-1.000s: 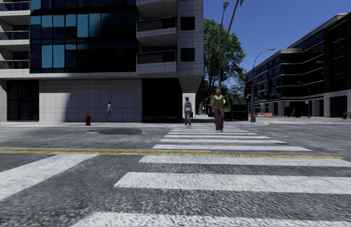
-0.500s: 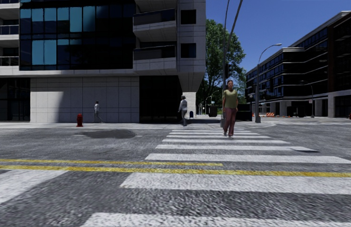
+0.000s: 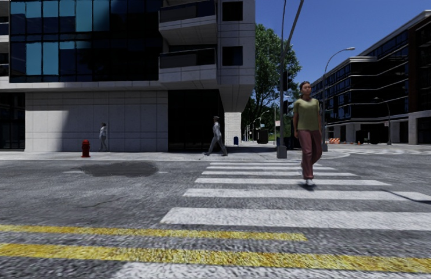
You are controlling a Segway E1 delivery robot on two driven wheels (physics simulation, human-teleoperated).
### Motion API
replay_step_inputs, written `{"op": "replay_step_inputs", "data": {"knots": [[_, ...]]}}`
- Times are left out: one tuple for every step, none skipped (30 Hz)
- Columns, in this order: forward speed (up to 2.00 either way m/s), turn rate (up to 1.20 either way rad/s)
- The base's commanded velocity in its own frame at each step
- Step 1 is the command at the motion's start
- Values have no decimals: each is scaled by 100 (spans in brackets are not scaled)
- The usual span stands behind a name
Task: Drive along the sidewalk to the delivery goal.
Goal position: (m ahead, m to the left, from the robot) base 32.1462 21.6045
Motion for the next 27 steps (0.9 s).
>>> {"op": "replay_step_inputs", "data": {"knots": [[200, 0], [200, 0], [200, 0], [200, 0], [200, 0], [200, 0], [200, 0], [200, 0], [200, 0], [200, 0], [200, -19], [200, -28], [200, -28], [200, -31], [200, -32], [200, -32], [200, -32], [200, -32], [200, -32], [200, -32], [200, -32], [200, -32], [200, -32], [200, -26], [200, -3], [200, -3], [200, 0]]}}
